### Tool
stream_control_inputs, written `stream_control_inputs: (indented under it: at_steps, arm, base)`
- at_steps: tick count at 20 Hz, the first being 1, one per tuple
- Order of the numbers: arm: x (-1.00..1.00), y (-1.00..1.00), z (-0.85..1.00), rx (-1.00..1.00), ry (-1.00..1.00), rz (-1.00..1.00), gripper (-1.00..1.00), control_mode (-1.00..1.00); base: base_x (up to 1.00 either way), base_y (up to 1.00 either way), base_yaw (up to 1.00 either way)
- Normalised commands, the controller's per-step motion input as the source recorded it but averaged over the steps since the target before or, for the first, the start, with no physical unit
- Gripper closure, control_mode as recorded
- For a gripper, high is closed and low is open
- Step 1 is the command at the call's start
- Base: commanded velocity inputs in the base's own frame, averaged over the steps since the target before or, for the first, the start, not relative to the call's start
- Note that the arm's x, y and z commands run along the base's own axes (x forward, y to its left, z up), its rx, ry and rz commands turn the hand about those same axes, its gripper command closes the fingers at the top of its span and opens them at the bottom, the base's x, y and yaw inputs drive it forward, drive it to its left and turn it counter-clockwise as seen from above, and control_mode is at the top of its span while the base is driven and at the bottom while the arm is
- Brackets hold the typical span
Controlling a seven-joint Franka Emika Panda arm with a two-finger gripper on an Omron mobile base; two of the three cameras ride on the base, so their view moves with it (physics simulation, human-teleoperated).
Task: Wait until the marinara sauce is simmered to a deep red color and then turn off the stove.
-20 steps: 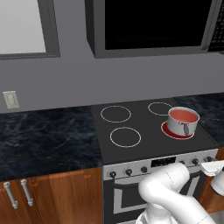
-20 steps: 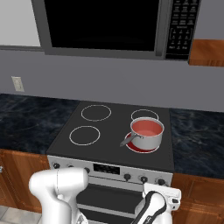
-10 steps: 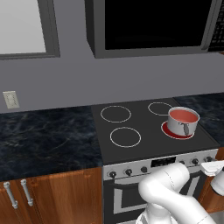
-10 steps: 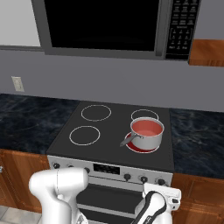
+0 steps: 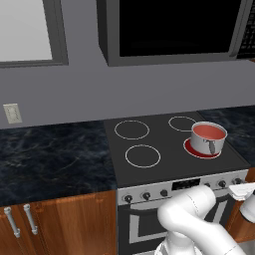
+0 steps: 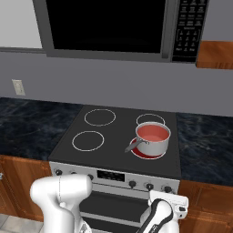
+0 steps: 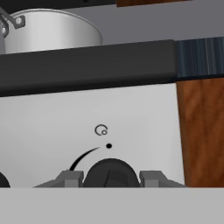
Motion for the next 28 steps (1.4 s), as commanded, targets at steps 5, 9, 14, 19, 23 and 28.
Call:
stream_control_inputs:
  at_steps: [5, 9, 14, 19, 23, 28]
  arm:
    - [0.00, 0.00, 0.00, 0.00, 0.00, 0.00, 1.00, -1.00]
    - [0.00, 0.00, 0.00, 0.00, 0.00, 0.00, 1.00, -1.00]
    - [0.00, 0.00, 0.00, 0.00, 0.00, 0.00, 1.00, -1.00]
    - [0.00, 0.00, 0.00, 0.00, 0.00, 0.00, 1.00, -1.00]
    - [0.00, 0.00, 0.00, 0.00, 0.00, 0.00, 1.00, -1.00]
    - [0.00, 0.00, 0.00, 0.00, 0.00, 0.00, 1.00, -1.00]
  base:
    - [0.00, 0.00, 0.00]
    - [0.00, 0.00, 0.00]
    - [0.00, 0.00, 0.00]
    - [0.00, 0.00, 0.00]
    - [0.00, 0.00, 0.00]
    - [0.00, 0.00, 0.00]
